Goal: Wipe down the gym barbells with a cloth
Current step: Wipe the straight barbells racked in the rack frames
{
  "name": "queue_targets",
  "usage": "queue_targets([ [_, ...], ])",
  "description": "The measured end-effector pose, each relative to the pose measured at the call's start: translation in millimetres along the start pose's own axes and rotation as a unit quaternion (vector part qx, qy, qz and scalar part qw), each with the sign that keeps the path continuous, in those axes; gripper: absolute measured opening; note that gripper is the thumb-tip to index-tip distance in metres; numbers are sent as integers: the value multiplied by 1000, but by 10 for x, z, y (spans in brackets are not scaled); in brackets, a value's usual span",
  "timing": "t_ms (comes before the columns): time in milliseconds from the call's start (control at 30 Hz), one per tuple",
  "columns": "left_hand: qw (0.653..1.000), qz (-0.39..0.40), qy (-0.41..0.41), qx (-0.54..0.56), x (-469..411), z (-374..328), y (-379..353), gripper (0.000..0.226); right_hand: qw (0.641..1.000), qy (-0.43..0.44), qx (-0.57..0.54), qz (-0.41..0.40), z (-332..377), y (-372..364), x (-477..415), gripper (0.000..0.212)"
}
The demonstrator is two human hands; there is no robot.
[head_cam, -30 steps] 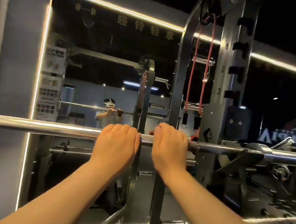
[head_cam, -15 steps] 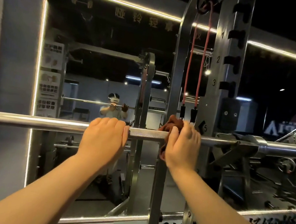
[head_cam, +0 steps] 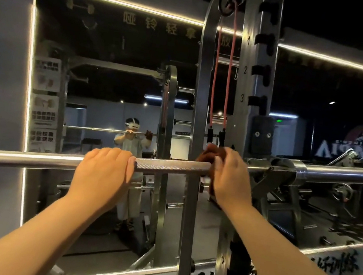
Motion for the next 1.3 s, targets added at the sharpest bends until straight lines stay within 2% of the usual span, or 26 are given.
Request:
queue_targets([
  [100, 1000, 0, 4, -5, -13, -20, -27, 14, 992, -99, -23, -77, -55, 45, 4, 53],
  [167, 1000, 3, 9, -14, -27, -41, -42, 13, 991, -112, -43, -53, 130, -21, 14, 47],
  [300, 1000, 5, 18, -19, -29, -60, -51, 17, 997, 59, -9, 42, 320, -133, 107, 41],
  [367, 1000, 8, 14, -18, -29, -54, -46, 18, 995, 89, 23, 50, 143, -51, 48, 42],
  [400, 1000, 13, 13, -16, -33, -51, -42, 17, 996, 71, 32, 39, 28, -25, 26, 43],
  [500, 999, 28, 18, -10, -38, -64, -15, 13, 997, -63, -2, -53, -176, 12, -8, 48],
  [600, 999, 40, 21, -10, -38, -82, -2, 14, 983, -138, -76, -98, 61, -111, 14, 43],
  [667, 999, 41, 23, -13, -29, -68, 1, 16, 988, -98, -97, -64, 334, -234, 92, 39],
  [767, 999, 42, 23, -9, -14, -53, 13, 17, 996, 79, -30, -30, 429, -361, 268, 38],
  [833, 999, 41, 23, -8, -14, -45, 21, 18, 994, 111, -8, -1, 243, -299, 202, 42],
  [900, 999, 43, 23, -15, -23, -50, 19, 18, 998, 64, -6, 1, 48, -194, 136, 45],
  [1000, 998, 45, 29, -23, -33, -72, 15, 19, 994, -65, -59, -62, 19, -110, 100, 46],
  [1067, 998, 45, 35, -22, -39, -86, 10, 20, 991, -85, -83, -61, 257, -180, 139, 42],
  [1100, 998, 47, 37, -22, -43, -91, 13, 20, 994, -59, -89, -40, 403, -236, 173, 41],
  [1233, 998, 54, 38, -8, -28, -108, 45, 29, 986, 150, -39, 60, 643, -341, 256, 36],
  [1300, 998, 56, 38, 3, -15, -107, 65, 27, 980, 186, 1, 75, 532, -262, 148, 36],
])
Point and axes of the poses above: each hand's wrist, its own x-axis away from the middle knuckle, its own y-axis out of the back of the hand, z = x × y, the point moved 1 cm from there along -x, towards the middle knuckle, and after that the axes turned 3 degrees about x, right-handed, at the moved point
